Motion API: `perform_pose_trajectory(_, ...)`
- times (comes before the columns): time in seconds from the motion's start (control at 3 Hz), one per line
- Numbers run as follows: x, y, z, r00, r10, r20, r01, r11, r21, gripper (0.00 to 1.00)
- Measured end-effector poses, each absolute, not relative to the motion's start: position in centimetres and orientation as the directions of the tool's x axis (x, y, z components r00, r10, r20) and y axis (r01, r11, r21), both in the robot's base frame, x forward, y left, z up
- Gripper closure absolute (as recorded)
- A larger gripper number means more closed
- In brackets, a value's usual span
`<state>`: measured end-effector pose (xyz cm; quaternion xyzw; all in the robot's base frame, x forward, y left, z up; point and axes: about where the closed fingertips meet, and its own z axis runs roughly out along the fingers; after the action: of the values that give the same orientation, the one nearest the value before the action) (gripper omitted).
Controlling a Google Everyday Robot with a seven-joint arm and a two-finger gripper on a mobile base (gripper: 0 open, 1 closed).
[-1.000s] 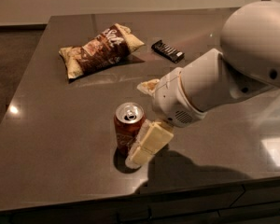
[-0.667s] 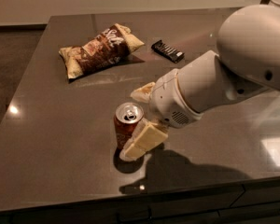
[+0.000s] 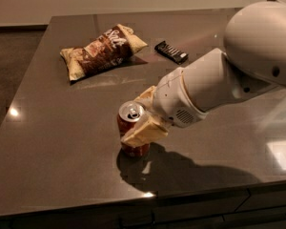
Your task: Move coke can near brown chip bag
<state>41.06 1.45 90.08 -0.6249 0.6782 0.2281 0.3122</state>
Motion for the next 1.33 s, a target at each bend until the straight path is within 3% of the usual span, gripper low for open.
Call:
perform_pose_trajectory(0.33, 42.2, 1.3, 91.3, -0.044, -0.695, -0.717, -0.987, 0.140, -0.075, 0.88)
perform_pose_trajectory(0.67, 44.4, 1.3, 93.2, -0.070, -0.676, -0.734, -0.983, 0.172, -0.065, 1.00)
perform_pose_trajectory(1.33, 45.5, 0.9, 93.5, -0.074, -0.665, -0.743, -0.976, 0.202, -0.083, 1.00)
